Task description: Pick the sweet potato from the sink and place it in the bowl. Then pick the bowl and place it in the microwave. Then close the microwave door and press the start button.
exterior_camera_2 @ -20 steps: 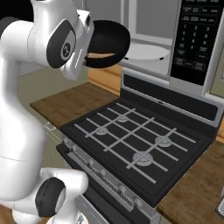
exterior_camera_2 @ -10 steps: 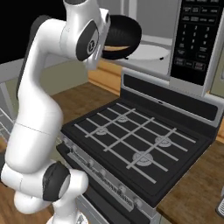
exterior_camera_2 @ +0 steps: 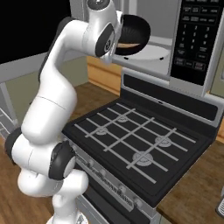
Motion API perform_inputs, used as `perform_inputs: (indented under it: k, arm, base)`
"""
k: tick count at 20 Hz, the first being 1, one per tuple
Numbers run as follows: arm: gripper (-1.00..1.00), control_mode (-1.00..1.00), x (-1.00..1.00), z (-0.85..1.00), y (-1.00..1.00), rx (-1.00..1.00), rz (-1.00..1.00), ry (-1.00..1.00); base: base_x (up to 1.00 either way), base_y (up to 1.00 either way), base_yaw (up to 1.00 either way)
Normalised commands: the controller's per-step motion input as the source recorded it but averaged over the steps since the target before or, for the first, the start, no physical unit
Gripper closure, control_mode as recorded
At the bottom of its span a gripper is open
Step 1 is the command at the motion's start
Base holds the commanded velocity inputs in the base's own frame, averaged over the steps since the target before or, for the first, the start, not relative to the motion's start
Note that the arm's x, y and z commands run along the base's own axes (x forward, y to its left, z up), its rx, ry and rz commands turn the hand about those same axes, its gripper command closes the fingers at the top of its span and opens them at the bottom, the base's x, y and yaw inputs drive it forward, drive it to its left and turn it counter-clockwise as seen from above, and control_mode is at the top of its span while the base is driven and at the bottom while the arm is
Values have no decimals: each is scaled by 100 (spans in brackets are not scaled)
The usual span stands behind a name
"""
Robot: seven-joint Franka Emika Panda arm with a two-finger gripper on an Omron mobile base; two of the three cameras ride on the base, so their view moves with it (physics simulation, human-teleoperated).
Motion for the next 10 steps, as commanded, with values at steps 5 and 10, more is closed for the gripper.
perform_inputs:
  k: [5,10]
  arm:
    - [100,-100,69,-23,-26,0,0,0]
    - [100,-100,59,-36,-17,0,0,0]
  base:
    - [0,0,0]
    - [0,0,0]
